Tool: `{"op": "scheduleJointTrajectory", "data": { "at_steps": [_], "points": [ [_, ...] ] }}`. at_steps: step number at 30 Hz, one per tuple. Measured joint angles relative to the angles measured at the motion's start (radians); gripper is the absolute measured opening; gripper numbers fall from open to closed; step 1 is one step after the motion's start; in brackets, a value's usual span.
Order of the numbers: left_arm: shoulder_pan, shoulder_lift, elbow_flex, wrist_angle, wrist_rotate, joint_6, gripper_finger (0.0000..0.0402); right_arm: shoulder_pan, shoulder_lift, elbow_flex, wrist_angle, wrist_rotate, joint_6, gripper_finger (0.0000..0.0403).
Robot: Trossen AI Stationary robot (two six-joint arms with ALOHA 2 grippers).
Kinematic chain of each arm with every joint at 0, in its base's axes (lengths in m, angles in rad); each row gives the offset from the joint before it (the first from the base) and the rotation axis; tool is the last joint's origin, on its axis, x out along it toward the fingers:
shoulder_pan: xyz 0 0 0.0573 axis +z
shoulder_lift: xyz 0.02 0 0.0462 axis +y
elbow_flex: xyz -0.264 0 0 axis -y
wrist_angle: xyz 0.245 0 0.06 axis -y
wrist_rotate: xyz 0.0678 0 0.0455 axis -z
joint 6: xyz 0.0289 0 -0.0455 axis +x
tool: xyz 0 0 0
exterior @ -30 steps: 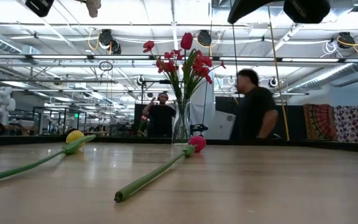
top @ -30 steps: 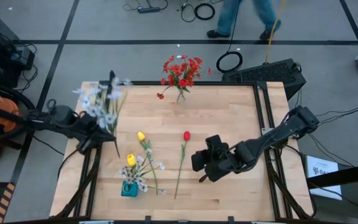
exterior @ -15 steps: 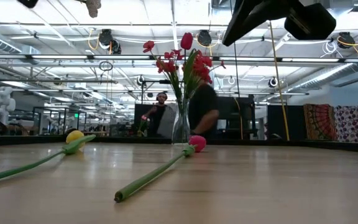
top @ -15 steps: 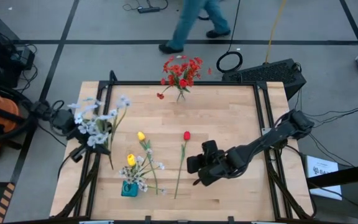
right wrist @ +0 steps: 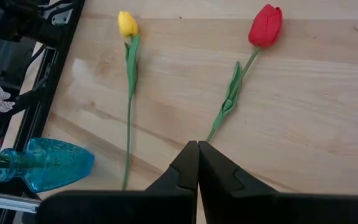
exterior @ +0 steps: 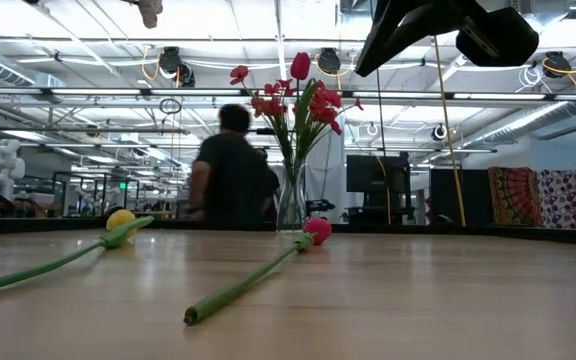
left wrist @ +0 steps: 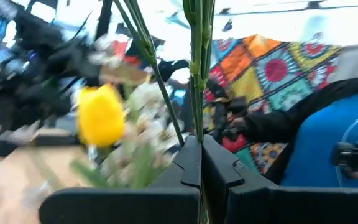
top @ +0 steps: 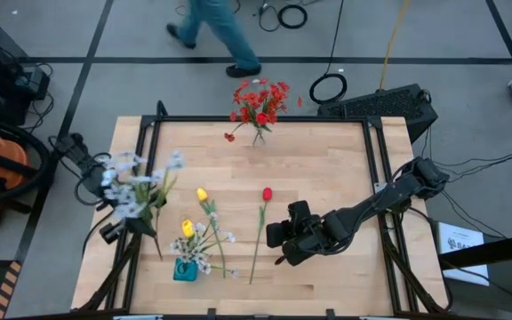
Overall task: Sort flowers into vase by color
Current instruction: Put the white flowers into the blue vase
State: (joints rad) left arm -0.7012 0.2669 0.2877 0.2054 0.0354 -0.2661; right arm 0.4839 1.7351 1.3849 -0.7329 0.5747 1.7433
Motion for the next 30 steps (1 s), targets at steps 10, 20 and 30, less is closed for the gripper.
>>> {"op": "scheduleJointTrajectory", "data": {
  "at_steps": [10,20,30],
  "points": [
    [-0.125,0.213,-0.003,0.138,-0.098,0.155,0.0000,-0.013,0.000,0.000,0.000,0.000,-0.001,0.0000],
    [-0.146,0.379,-0.003,0.217,-0.139,0.223,0.0000,-0.020,0.000,0.000,0.000,0.000,-0.004,0.0000],
    [-0.146,0.493,-0.003,0.231,-0.197,0.197,0.0000,-0.020,0.000,0.000,0.002,0.000,-0.005,0.0000]
  ]
}}
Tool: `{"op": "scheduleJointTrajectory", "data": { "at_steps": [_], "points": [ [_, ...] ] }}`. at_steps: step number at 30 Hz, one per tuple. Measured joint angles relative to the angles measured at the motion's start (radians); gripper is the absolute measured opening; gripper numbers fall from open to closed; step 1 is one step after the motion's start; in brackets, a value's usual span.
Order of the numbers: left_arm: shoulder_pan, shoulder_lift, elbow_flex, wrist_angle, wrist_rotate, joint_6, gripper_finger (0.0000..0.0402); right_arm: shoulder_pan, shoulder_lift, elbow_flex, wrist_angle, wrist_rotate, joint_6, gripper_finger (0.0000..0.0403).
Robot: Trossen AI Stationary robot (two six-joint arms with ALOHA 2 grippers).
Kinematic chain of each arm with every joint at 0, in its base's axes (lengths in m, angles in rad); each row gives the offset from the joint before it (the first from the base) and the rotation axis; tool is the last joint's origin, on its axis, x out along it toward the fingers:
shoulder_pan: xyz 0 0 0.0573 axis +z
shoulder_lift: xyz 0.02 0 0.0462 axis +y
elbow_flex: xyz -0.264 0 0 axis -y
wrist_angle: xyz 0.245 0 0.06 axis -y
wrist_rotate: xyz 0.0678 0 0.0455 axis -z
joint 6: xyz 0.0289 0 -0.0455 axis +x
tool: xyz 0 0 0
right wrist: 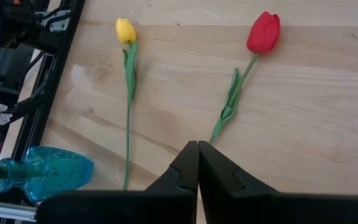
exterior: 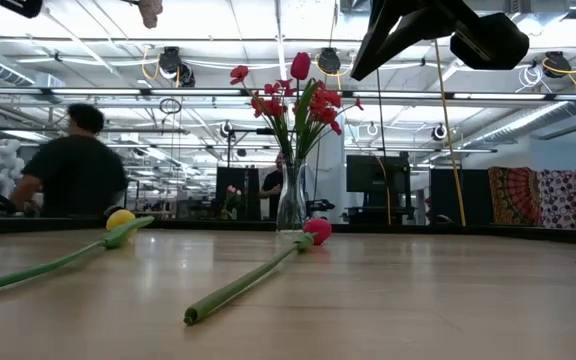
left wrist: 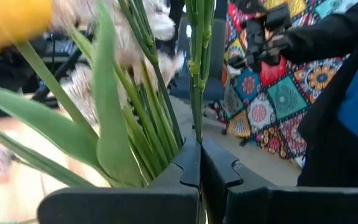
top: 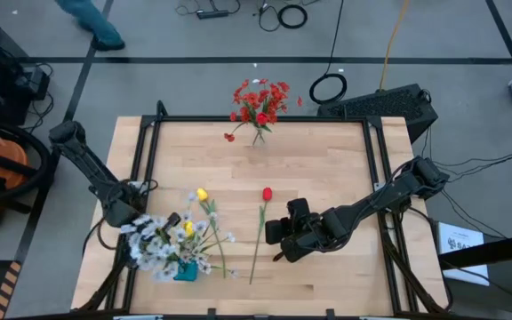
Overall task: Sort flowers into vase by color
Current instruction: Put the white flowers into the blue vase
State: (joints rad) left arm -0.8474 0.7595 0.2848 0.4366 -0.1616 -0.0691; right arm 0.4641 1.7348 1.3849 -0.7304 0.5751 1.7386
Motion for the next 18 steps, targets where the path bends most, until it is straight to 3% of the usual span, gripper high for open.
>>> {"op": "scheduleJointTrajectory", "data": {
  "at_steps": [9,18],
  "points": [
    [-0.051,0.083,-0.011,0.005,-0.045,-0.010,0.0000,0.000,0.000,0.000,0.010,0.000,0.000,0.0000],
    [-0.065,0.107,-0.029,-0.035,-0.076,-0.158,0.0018,0.000,0.000,0.000,0.011,-0.001,-0.022,0.0000]
  ]
}}
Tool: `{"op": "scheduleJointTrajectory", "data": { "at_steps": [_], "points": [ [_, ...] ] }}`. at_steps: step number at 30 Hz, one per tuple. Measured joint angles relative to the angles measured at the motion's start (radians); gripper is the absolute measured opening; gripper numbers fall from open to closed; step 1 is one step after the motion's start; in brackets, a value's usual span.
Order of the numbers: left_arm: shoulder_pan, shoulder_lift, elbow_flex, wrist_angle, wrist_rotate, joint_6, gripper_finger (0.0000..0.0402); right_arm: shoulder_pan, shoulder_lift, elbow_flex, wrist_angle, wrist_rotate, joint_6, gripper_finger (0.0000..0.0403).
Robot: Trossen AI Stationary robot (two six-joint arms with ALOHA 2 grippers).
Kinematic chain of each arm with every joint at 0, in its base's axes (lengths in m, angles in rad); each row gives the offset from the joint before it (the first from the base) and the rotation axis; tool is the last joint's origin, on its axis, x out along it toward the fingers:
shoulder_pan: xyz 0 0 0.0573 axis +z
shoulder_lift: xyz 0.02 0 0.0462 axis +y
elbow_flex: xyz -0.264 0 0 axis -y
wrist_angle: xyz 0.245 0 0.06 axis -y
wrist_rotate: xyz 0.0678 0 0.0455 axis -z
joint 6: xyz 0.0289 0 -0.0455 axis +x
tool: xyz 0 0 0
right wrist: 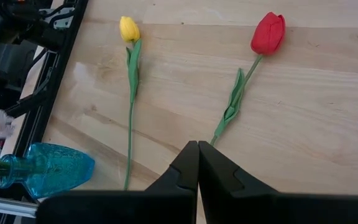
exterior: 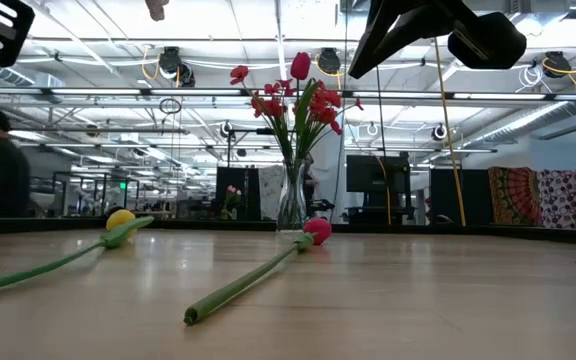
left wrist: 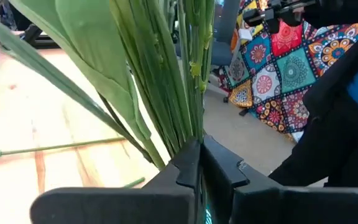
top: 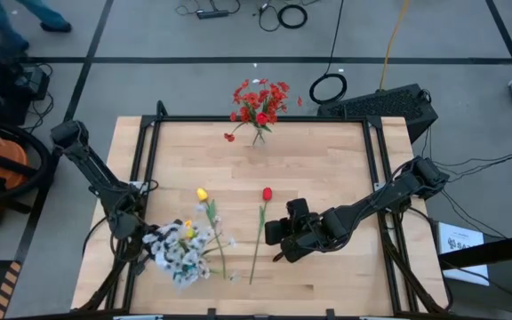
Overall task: Sort flowers into vase by color
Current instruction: Put the white flowers into the blue vase
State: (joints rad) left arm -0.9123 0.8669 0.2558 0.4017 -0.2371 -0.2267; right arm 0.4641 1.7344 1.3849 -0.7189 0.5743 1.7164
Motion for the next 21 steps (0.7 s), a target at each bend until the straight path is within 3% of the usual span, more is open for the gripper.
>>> {"op": "scheduleJointTrajectory", "data": {
  "at_steps": [21],
  "points": [
    [0.001,0.000,0.000,0.000,0.002,-0.005,0.0030,0.000,0.000,0.000,0.006,0.000,-0.004,0.0000]
  ]
}}
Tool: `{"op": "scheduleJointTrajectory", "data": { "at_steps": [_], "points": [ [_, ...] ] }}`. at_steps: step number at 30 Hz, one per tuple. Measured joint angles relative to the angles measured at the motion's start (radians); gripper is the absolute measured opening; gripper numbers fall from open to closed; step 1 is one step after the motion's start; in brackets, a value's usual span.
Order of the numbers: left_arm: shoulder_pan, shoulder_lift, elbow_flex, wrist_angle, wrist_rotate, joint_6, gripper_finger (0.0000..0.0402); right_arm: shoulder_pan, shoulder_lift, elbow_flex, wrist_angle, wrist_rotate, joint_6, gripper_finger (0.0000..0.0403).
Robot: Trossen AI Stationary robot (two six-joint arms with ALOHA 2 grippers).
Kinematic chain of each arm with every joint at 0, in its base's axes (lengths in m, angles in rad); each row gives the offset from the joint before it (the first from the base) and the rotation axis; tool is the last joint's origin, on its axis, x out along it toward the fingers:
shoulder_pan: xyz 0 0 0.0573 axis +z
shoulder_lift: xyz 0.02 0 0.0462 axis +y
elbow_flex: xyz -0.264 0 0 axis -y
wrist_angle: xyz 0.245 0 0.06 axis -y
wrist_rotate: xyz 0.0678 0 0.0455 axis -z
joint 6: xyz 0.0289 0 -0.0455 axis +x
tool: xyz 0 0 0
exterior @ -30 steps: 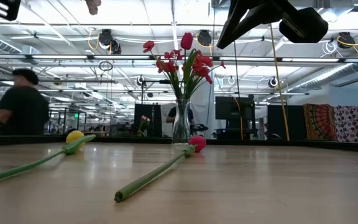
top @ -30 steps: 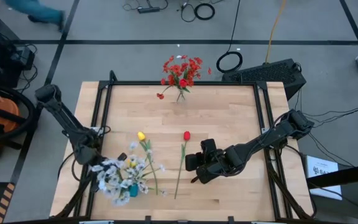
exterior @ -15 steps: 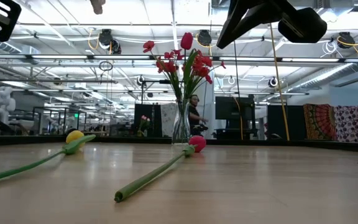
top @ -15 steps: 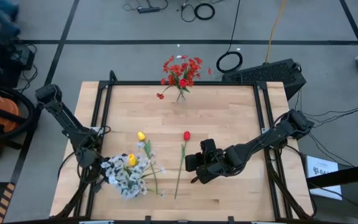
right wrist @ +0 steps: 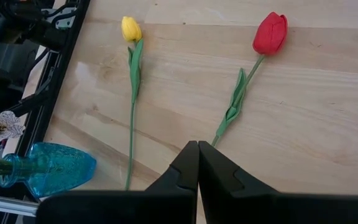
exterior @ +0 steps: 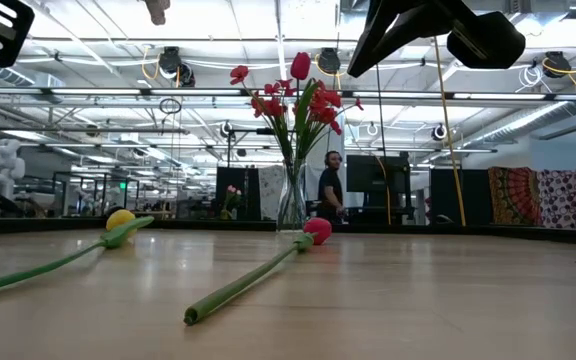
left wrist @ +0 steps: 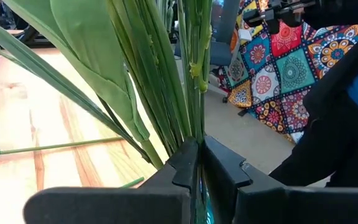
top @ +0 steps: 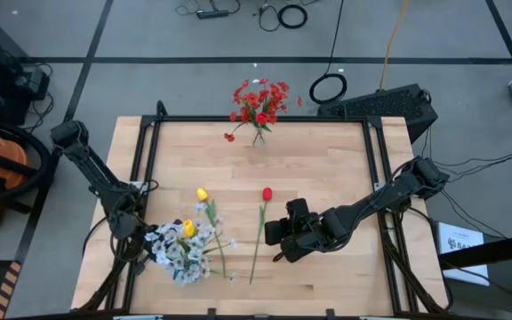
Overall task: Sort flowers into vase by color
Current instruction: Put the white flowers into the blue vase
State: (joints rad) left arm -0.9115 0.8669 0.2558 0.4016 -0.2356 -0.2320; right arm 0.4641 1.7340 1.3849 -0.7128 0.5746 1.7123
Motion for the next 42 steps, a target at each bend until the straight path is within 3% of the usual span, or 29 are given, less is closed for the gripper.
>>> {"op": "scheduleJointTrajectory", "data": {
  "at_steps": [9,16,26,42],
  "points": [
    [0.001,0.000,0.001,-0.069,-0.001,-0.112,0.0046,0.000,0.000,0.000,0.000,0.000,-0.004,0.0000],
    [0.001,0.000,0.001,-0.072,0.006,-0.058,0.0100,0.000,0.000,0.000,0.000,0.000,-0.004,0.0000],
    [0.000,-0.014,0.001,-0.085,0.014,-0.016,0.0105,0.000,0.000,0.000,0.001,0.000,-0.004,0.0000],
    [-0.040,-0.158,0.123,-0.453,0.024,-0.020,0.0105,0.000,0.000,0.000,0.006,0.005,-0.004,0.0000]
  ]
}}
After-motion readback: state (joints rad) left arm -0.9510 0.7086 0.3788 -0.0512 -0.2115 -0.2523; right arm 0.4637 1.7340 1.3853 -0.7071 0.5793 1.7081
